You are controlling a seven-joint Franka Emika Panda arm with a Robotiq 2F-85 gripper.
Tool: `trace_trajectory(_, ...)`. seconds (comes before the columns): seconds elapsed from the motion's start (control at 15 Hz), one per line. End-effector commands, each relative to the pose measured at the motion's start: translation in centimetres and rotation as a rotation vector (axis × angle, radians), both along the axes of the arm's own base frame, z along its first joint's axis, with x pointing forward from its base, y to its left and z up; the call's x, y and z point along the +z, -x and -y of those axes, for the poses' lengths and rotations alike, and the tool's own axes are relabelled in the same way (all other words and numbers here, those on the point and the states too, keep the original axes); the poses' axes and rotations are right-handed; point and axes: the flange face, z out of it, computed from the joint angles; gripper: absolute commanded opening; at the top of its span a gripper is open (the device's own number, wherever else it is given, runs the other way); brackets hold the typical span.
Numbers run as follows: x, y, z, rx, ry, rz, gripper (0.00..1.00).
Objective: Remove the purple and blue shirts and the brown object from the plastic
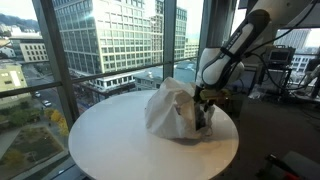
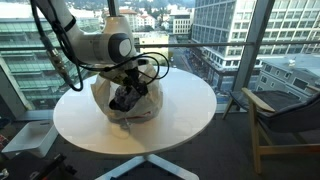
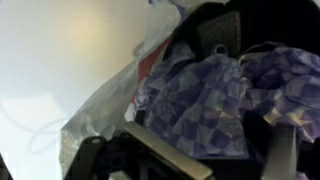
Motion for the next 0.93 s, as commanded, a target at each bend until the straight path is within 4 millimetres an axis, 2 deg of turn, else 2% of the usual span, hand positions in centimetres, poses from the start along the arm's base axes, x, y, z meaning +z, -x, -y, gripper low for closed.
trace_trajectory(0.0,-1.0,-1.4,-0.6,-0.042,-0.025,0.074,1.0)
trace_trajectory(0.33,-3.9,-1.4,-1.6,-0.011,0.026,0.118,1.0)
trace_trajectory(0.4,-4.4,-1.3,-1.6,-0.002,0.05,0.117,0.75)
trace_trajectory(0.47,-4.8,-1.2,-1.5,-0.003,0.066,0.121,0.73)
trace_trajectory(0.53,-5.1,-0.8,-1.4,-0.008,0.077,0.116,0.66)
trace_trajectory(0.67,-5.3,0.0,-1.5,-0.028,0.068,0.09,0.49)
trace_trajectory(0.87,-4.4,1.1,-1.6,-0.067,0.007,0.045,0.28)
